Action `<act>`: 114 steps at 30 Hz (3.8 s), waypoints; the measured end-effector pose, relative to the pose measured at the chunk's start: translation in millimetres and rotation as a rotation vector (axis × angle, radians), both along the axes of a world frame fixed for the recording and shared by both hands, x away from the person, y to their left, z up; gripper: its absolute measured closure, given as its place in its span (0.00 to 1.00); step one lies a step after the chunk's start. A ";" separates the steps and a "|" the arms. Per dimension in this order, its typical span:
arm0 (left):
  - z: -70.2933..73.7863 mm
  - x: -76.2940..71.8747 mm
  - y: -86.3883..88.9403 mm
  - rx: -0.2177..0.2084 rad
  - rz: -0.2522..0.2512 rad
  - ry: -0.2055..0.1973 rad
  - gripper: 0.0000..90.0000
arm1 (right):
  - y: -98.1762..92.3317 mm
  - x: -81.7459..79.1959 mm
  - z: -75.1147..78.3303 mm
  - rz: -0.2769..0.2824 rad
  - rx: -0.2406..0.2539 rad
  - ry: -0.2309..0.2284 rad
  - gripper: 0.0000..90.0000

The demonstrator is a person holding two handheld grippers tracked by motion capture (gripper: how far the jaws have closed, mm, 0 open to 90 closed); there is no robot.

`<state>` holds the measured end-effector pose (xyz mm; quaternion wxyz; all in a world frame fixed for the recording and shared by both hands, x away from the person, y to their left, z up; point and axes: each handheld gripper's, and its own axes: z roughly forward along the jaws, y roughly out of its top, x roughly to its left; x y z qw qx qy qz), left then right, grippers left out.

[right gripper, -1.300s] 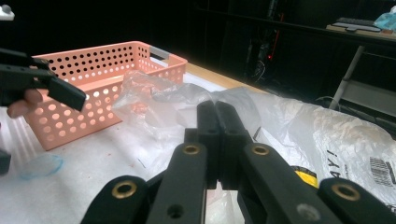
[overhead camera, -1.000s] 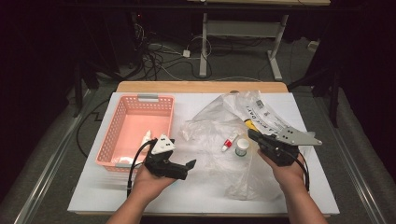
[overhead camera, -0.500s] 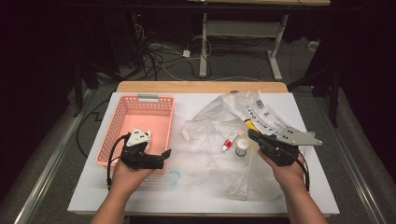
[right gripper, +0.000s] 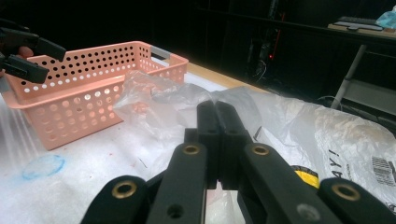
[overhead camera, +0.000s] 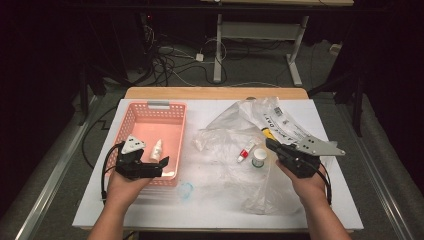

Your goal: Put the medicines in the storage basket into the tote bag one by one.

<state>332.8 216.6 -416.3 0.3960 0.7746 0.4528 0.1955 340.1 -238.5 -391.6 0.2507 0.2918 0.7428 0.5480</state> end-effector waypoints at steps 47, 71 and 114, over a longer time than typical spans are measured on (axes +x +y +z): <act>-13.6 107.1 -0.6 0.131 0.071 0.446 0.15 | -2.9 0.1 0.9 -0.006 0.001 -0.004 1.00; -32.1 112.0 -6.9 0.246 0.090 0.597 0.60 | -2.0 0.7 -0.7 -0.002 0.004 0.004 1.00; 7.6 66.1 -12.1 0.127 -0.022 0.290 0.65 | -3.8 -1.3 0.4 -0.010 -0.001 -0.004 1.00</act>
